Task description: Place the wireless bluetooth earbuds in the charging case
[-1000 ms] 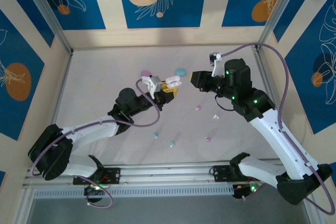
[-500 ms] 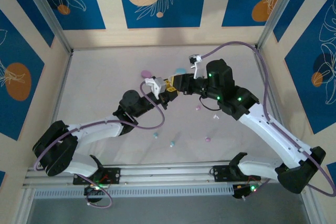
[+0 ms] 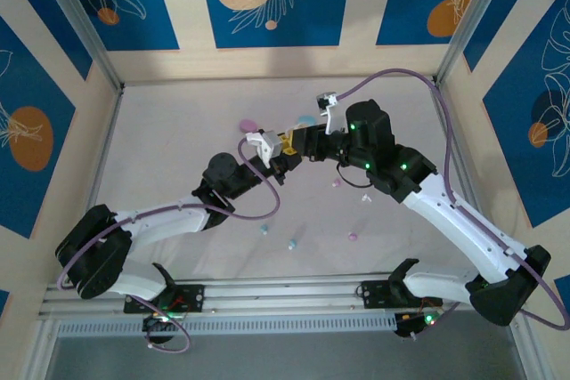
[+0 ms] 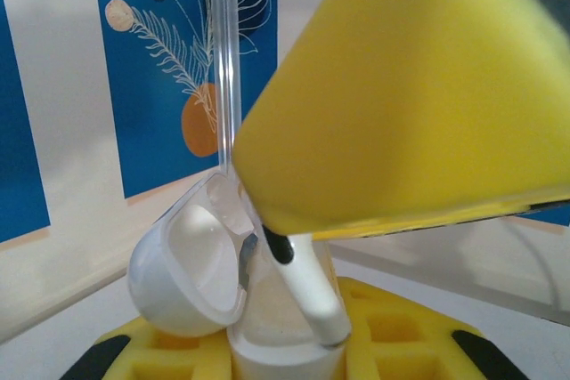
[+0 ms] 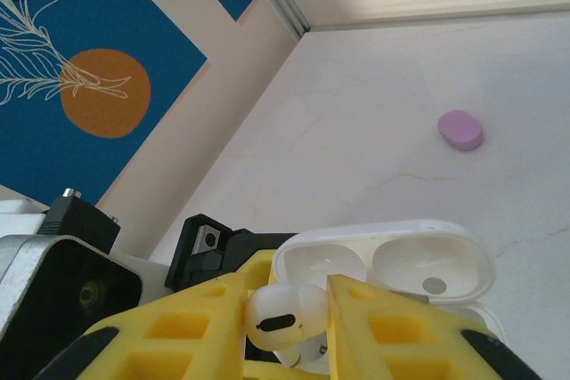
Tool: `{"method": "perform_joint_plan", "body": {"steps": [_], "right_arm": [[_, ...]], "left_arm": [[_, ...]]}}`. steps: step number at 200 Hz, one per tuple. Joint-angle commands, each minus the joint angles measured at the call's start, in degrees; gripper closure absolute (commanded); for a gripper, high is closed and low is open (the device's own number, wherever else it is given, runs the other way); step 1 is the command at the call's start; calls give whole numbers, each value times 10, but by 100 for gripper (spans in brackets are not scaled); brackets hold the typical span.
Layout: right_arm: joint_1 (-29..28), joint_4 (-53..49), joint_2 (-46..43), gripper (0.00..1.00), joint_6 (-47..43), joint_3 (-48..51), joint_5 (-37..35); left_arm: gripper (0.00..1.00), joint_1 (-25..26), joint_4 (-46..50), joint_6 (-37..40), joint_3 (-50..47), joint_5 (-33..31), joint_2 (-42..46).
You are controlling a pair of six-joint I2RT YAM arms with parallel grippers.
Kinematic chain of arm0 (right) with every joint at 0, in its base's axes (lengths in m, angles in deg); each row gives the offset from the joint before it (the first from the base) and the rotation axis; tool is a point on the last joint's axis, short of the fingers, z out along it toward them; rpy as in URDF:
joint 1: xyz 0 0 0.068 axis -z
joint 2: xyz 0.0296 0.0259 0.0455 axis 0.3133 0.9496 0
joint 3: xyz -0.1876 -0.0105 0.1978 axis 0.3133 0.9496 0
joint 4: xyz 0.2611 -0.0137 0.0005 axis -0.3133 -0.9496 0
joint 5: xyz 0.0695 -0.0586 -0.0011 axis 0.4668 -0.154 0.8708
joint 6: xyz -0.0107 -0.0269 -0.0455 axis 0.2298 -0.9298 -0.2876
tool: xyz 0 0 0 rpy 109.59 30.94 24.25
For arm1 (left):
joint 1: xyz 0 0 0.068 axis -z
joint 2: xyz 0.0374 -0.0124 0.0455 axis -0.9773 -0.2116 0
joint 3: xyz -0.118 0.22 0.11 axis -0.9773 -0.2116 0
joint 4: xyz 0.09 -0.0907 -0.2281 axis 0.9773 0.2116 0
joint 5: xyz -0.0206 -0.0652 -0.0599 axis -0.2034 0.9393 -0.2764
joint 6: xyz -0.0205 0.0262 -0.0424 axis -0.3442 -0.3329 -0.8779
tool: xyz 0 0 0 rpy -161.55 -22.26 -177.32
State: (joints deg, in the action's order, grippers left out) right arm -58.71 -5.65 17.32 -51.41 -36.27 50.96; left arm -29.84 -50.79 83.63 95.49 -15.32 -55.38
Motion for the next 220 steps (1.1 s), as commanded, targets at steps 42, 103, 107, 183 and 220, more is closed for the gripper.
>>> {"method": "perform_joint_plan", "body": {"steps": [42,103,107,183,220], "right_arm": [[-4,-9,0,72,-3,-5,-25],[-4,4,10,72,-8,-22,-26],[-4,1,12,72,-10,-23,-26],[-11,-62,20,71,-52,-24,-9],[-11,-90,22,69,-68,-33,-5]], "left_arm": [[86,7,-41,3,21,23,3],[86,8,-38,2,21,25,5],[86,8,-40,2,21,23,5],[86,9,-69,-4,14,-1,9],[86,8,-77,-1,11,-13,12]]}}
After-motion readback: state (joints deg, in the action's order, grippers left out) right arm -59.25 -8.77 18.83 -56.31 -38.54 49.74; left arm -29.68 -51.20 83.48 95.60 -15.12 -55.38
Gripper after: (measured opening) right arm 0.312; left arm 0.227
